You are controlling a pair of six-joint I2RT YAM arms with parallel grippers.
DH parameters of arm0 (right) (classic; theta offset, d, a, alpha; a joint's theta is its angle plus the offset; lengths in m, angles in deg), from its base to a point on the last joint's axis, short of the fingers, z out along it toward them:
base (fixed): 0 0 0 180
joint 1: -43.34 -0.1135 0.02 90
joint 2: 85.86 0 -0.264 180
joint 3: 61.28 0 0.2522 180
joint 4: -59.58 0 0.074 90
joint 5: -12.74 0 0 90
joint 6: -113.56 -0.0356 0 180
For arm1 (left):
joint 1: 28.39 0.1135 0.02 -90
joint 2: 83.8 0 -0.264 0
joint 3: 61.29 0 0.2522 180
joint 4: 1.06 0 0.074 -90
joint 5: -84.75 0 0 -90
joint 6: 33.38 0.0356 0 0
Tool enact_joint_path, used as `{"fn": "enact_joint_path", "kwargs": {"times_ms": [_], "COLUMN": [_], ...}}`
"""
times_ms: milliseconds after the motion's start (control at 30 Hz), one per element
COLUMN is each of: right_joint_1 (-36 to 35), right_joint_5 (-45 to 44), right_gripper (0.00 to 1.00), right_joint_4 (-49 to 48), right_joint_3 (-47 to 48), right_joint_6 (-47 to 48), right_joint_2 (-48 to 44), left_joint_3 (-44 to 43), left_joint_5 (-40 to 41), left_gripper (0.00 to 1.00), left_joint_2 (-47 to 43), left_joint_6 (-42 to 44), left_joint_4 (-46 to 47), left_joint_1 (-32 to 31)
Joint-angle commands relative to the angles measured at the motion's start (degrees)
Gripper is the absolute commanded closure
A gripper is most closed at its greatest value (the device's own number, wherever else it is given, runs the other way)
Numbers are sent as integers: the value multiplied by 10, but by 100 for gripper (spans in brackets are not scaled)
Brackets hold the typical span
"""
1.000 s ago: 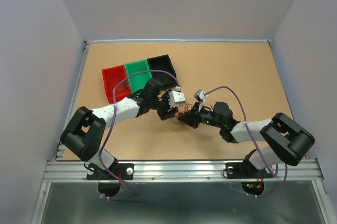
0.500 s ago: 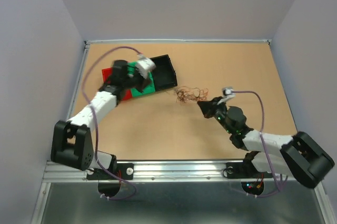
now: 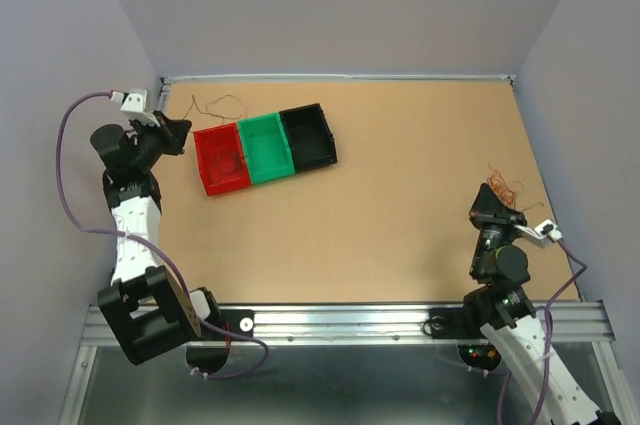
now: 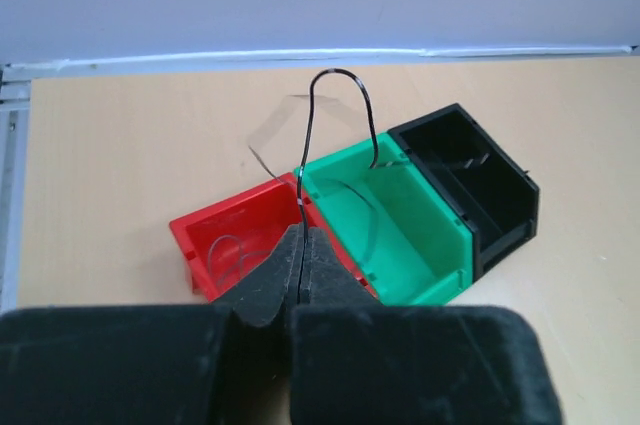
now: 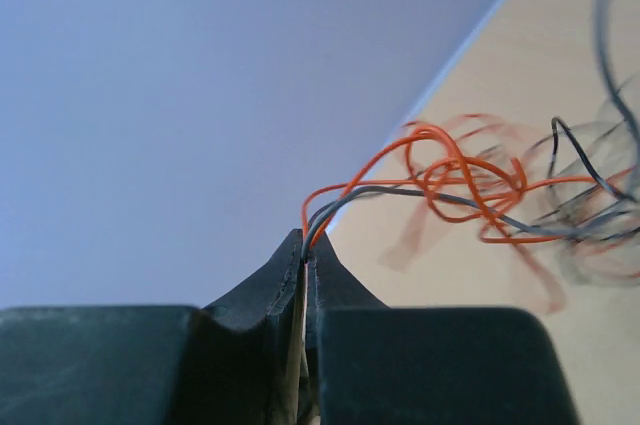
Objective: Untangle the cables
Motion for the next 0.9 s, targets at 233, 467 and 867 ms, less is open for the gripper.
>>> {"fn": "enact_joint_path", "kwargs": {"times_ms": [233,467,867], "right_joint_1": [1,1,1], "right_joint_5": [28,117,144], "right_gripper": [99,99,100], "right_joint_4": [1,-102,-144], "right_joint_3": [-38,-39,-38], "right_joint_6": [22,51,65], "right_joint_2": [172,258,315], "left_joint_3": [-66,-174,-297], "left_joint_5": [-56,-35,52], "left_gripper": [100,100,100], "left_joint_2": [-100,-97,-31], "left_joint_6": [10,24,54], "left_joint_4": [-16,-76,-143], "left_joint_1": [-35,-82,-174]}}
